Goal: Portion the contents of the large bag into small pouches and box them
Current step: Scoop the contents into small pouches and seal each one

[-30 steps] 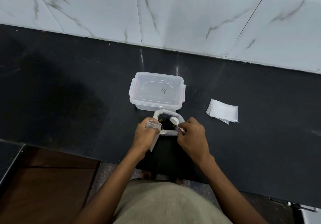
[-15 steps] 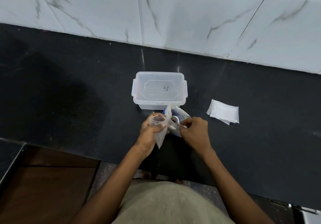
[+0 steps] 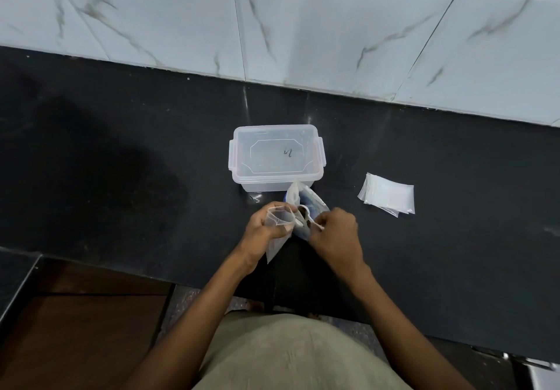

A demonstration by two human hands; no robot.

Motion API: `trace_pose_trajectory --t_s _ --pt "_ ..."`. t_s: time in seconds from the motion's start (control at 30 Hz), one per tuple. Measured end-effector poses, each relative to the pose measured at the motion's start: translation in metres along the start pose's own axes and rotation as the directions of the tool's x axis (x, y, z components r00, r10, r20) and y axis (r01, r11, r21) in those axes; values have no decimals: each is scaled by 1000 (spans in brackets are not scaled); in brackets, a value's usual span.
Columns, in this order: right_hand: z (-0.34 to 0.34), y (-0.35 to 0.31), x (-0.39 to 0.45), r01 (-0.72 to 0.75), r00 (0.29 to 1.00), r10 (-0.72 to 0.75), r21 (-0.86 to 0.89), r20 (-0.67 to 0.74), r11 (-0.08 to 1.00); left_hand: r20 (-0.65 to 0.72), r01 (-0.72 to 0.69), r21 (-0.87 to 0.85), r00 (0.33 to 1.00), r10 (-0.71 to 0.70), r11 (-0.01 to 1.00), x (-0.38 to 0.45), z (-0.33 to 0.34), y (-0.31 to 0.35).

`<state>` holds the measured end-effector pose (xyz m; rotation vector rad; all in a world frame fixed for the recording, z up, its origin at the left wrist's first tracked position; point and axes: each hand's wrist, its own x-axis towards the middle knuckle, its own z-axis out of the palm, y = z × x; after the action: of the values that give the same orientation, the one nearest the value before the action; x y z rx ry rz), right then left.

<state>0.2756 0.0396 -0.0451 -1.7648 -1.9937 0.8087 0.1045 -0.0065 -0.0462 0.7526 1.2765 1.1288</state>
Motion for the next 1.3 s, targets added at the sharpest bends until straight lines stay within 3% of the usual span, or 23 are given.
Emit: trace_pose_trajectory --t_s 0.1,0.17,0.3,0.4,0.57,0.7,0.77,0.87,0.93,1.07,1.17,1.3 --pt "0 -10 -4 61 994 -63 32 91 998 -35 23 -16 999 -23 1000 2 -1 0" --pt "-10 -10 3 -95 983 54 230 178 969 -38 41 -8 998 -41 999 3 -2 1" --pt "-19 -2 14 -527 848 361 541 389 655 -25 82 -20 996 -82 996 6 -6 1" --pt "-19 -3 16 -629 776 450 600 443 495 -31 96 -16 995 -96 995 6 -6 0" --pt "-28 1 18 -686 719 492 615 490 389 -49 102 4 994 -102 995 4 -12 -4" --pt "-40 0 17 -684 721 479 623 500 380 -88 45 90 995 -37 995 1 -11 -3" --pt "-46 -4 14 -668 738 454 637 499 385 -181 -36 249 980 83 968 0 -10 -2" --pt "-57 -15 10 -633 772 407 656 489 412 -241 -189 555 895 374 810 -2 -9 -2" --pt "-63 -26 6 -607 794 373 664 481 436 -222 -244 637 850 477 732 -5 -7 3" --pt "-71 -53 -3 -532 845 256 693 469 487 -200 -290 665 818 539 688 -7 -1 10" --pt "-72 -70 -11 -460 884 198 714 423 528 -220 -295 639 815 536 711 -4 4 12" --pt "-66 -80 -22 -295 949 149 619 277 728 -228 -324 591 812 538 739 -3 7 18"
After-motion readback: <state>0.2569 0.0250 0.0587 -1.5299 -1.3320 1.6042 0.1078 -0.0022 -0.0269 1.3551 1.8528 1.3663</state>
